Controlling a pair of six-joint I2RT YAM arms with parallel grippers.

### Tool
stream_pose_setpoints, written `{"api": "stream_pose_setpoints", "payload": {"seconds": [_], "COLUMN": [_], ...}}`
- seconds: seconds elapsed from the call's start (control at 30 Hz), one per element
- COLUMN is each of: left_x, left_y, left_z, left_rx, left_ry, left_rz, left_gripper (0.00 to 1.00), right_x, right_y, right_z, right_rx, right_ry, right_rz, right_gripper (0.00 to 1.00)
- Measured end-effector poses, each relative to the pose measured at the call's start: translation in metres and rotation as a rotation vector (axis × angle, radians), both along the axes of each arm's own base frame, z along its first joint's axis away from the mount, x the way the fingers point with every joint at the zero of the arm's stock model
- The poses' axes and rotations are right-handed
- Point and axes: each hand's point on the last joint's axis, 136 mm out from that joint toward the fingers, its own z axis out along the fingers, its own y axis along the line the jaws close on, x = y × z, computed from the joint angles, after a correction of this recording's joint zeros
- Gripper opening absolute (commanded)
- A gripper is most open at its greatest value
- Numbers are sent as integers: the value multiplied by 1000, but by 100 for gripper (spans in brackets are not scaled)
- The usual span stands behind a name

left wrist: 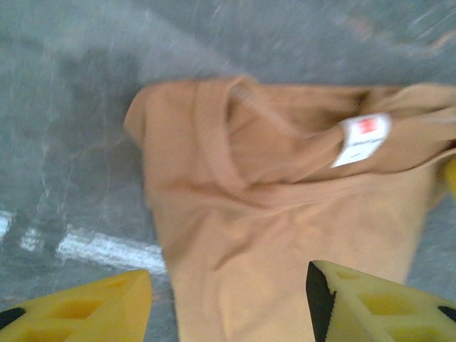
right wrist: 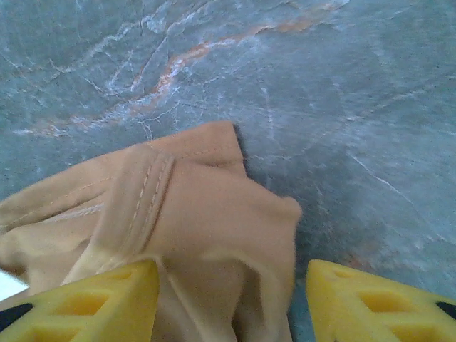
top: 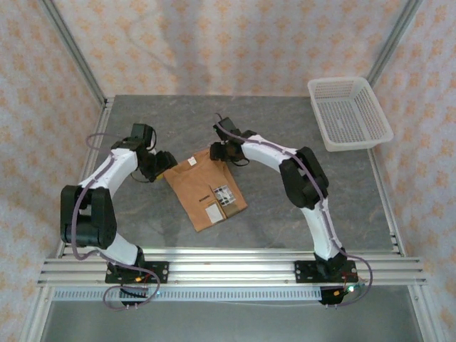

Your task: Fold the inside-out t-shirt

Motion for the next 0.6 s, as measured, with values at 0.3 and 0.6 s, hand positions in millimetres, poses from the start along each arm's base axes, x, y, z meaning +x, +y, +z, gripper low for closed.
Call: {"api": "stream_pose_setpoints", "payload": {"seconds": [0.3,0.6], "left_x": [8,38], "left_y": [-1,-14], "left_z": [-33,-55], "left_rx": [7,-45], "left_ry": [35,33], "left_rz": [-22,-19], "left_gripper": [54,38], "right_x": [9,0], "right_y": [11,2], "right_z": [12,14], "right_rx": [-22,-49], "right_ry": [-24,-8], "right_rz": [63,74], "right_gripper": [13,0]}}
